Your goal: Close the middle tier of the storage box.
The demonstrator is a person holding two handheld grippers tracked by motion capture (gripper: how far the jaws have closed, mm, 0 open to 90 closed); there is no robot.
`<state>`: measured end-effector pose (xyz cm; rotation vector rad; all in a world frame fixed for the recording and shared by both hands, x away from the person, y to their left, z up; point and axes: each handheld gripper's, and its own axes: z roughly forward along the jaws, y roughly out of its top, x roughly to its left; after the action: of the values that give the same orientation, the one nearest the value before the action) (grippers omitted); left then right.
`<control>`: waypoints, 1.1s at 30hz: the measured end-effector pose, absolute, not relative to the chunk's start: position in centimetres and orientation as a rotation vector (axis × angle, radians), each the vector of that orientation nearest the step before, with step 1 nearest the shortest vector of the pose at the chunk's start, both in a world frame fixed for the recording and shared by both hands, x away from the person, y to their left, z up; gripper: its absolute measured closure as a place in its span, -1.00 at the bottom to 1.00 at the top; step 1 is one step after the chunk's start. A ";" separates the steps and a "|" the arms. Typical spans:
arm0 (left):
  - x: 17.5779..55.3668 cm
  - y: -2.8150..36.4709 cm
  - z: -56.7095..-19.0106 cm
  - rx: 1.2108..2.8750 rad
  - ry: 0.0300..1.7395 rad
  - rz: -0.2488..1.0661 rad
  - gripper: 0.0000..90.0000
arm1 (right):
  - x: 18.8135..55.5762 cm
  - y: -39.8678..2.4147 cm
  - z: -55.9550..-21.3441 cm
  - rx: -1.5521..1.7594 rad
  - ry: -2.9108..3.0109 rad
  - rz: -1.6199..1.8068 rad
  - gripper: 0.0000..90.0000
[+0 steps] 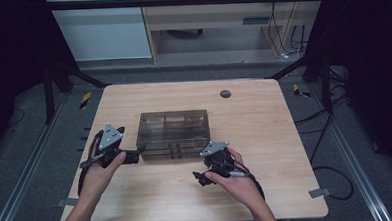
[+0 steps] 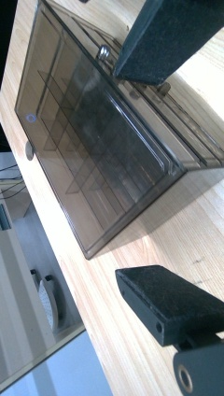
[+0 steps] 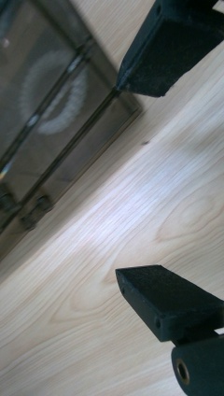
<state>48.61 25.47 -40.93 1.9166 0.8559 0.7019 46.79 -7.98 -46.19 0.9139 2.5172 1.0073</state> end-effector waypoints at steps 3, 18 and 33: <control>48.8 25.9 -41.1 1.906 0.869 0.706 -0.89 | 46.9 -8.8 -46.6 0.925 2.529 0.977 -0.72; 48.7 28.3 -41.9 1.887 0.927 0.735 -0.89 | 48.1 -13.4 -46.6 1.022 2.381 0.955 -0.83; 47.7 31.7 -43.4 1.840 1.014 0.789 -0.88 | 48.7 -15.8 -46.5 1.090 2.193 0.980 -0.87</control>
<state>47.65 31.70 -43.41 1.8402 1.0136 0.7887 48.69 -15.79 -46.50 1.0899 2.1935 0.9797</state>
